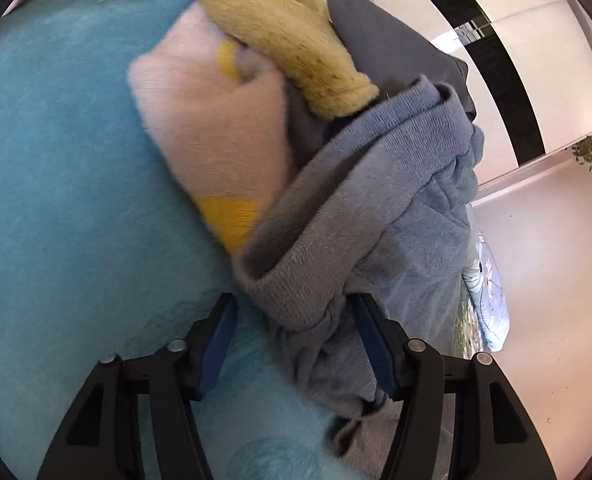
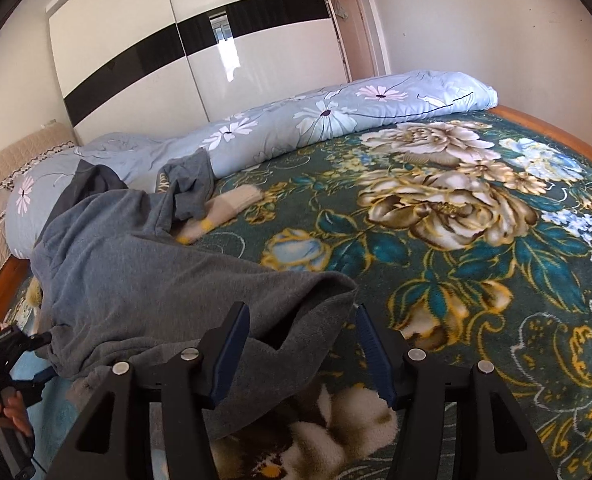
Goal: Fold clothes
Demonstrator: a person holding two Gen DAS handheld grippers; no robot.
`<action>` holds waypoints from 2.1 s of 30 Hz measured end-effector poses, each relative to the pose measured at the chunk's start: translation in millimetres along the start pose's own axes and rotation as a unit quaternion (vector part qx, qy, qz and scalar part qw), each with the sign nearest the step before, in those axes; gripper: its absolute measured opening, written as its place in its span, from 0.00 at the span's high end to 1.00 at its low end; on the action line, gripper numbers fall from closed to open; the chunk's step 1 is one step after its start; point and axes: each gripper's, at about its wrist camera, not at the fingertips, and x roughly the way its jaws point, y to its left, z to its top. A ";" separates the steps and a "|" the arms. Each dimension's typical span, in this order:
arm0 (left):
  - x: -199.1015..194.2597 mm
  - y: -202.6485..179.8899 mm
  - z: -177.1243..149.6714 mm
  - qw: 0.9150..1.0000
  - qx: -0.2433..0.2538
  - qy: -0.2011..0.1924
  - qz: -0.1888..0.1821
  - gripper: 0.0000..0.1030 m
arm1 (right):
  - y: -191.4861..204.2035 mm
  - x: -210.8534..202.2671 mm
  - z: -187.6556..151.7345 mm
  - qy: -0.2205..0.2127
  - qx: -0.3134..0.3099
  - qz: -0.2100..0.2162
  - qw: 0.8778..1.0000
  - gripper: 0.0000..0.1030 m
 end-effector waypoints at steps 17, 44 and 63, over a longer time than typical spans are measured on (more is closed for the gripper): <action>-167.6 -30.4 13.1 0.979 0.078 -0.185 0.032 0.89 | 23.5 -2.1 -5.2 0.001 -0.057 0.032 0.998 0.41; -236.0 192.2 -20.6 0.976 -0.104 -0.190 0.004 0.90 | -20.9 16.5 -24.7 0.143 0.185 0.241 0.942 0.33; -250.4 197.0 -18.5 0.975 -0.029 -0.205 -0.083 0.90 | 46.8 8.9 -30.8 0.198 0.169 0.211 0.942 0.90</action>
